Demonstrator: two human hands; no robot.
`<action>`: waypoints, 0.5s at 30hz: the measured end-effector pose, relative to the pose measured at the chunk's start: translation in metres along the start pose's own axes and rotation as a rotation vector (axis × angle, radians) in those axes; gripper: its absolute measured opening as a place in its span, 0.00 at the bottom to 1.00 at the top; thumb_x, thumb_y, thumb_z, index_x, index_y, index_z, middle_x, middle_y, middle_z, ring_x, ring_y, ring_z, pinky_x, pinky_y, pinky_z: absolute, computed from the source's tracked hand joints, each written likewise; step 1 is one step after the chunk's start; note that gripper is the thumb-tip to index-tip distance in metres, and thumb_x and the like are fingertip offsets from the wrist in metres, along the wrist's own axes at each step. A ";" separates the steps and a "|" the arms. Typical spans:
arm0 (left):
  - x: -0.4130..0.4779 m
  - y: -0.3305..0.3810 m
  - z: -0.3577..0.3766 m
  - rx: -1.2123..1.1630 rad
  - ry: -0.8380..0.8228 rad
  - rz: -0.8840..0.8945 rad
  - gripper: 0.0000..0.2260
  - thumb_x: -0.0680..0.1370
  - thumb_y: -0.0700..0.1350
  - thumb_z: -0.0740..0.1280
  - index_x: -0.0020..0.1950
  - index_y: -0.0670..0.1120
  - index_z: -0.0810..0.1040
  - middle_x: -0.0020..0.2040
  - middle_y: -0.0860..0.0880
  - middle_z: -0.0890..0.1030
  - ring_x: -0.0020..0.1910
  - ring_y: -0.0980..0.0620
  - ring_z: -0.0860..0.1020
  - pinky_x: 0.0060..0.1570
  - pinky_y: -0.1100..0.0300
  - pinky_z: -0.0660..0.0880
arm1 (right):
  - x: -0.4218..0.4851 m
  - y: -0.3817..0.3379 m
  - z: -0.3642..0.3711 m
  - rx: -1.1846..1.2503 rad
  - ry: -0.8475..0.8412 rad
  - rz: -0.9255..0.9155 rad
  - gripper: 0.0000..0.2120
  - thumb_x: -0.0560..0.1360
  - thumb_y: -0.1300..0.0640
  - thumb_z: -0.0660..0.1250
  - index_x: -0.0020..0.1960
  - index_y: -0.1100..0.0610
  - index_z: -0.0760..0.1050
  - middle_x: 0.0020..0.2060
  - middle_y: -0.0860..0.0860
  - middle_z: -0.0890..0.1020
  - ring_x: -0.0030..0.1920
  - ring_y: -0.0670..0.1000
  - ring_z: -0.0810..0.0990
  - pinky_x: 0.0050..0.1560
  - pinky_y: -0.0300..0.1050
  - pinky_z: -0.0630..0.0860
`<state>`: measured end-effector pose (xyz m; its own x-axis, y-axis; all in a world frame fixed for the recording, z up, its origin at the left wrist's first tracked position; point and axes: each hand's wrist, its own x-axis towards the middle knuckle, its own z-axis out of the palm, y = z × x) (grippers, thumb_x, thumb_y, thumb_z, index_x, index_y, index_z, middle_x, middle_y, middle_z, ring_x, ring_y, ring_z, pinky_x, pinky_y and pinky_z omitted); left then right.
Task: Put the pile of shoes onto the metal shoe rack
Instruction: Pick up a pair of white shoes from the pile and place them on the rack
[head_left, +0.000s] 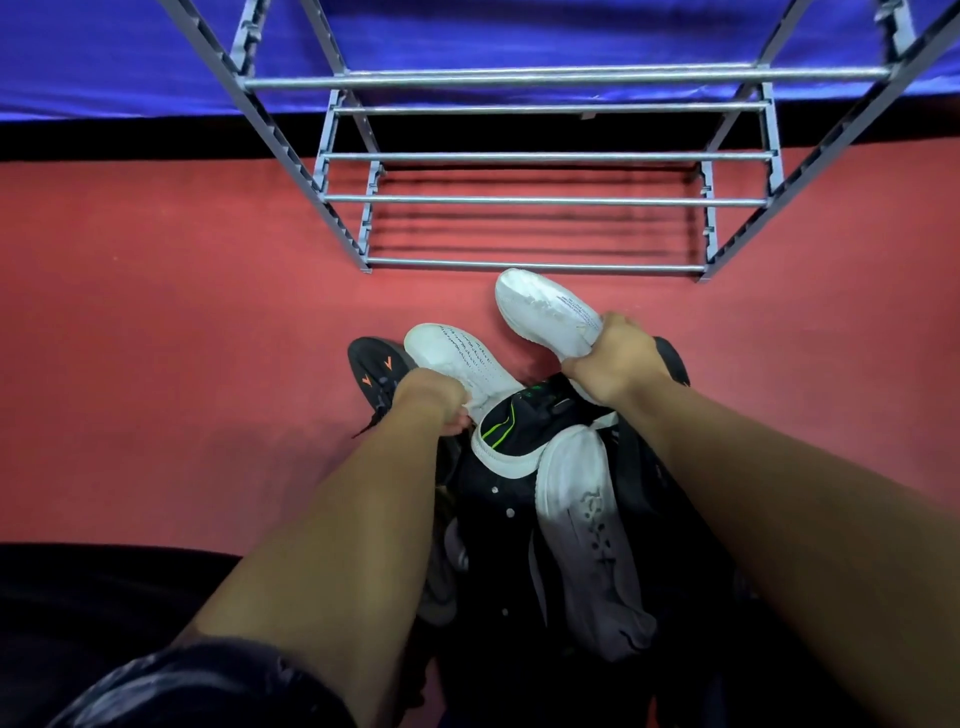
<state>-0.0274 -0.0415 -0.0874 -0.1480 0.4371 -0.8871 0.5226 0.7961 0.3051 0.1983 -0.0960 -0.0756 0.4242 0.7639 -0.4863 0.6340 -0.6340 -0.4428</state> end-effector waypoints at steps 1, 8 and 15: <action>0.003 0.001 -0.002 -0.019 0.007 0.031 0.03 0.83 0.38 0.66 0.54 0.38 0.77 0.39 0.42 0.80 0.34 0.47 0.80 0.31 0.58 0.78 | 0.000 0.001 0.000 0.021 0.007 -0.002 0.33 0.67 0.45 0.79 0.66 0.57 0.72 0.62 0.56 0.76 0.62 0.61 0.77 0.59 0.53 0.77; 0.001 0.007 0.001 -0.054 0.229 0.409 0.08 0.73 0.46 0.69 0.37 0.48 0.71 0.32 0.48 0.71 0.33 0.48 0.70 0.36 0.56 0.70 | -0.003 0.000 -0.007 0.174 0.038 0.023 0.35 0.60 0.41 0.74 0.64 0.54 0.75 0.56 0.52 0.81 0.53 0.57 0.82 0.53 0.52 0.82; -0.036 0.046 0.000 0.296 0.221 0.494 0.11 0.77 0.48 0.65 0.48 0.41 0.80 0.40 0.45 0.79 0.41 0.42 0.77 0.40 0.57 0.73 | -0.009 0.000 -0.022 0.199 0.044 0.030 0.35 0.62 0.41 0.75 0.63 0.56 0.74 0.57 0.54 0.81 0.53 0.58 0.82 0.55 0.56 0.82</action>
<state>0.0016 -0.0209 -0.0414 0.0173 0.8262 -0.5631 0.7799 0.3412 0.5246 0.2085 -0.1006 -0.0544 0.4717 0.7458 -0.4704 0.4822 -0.6648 -0.5706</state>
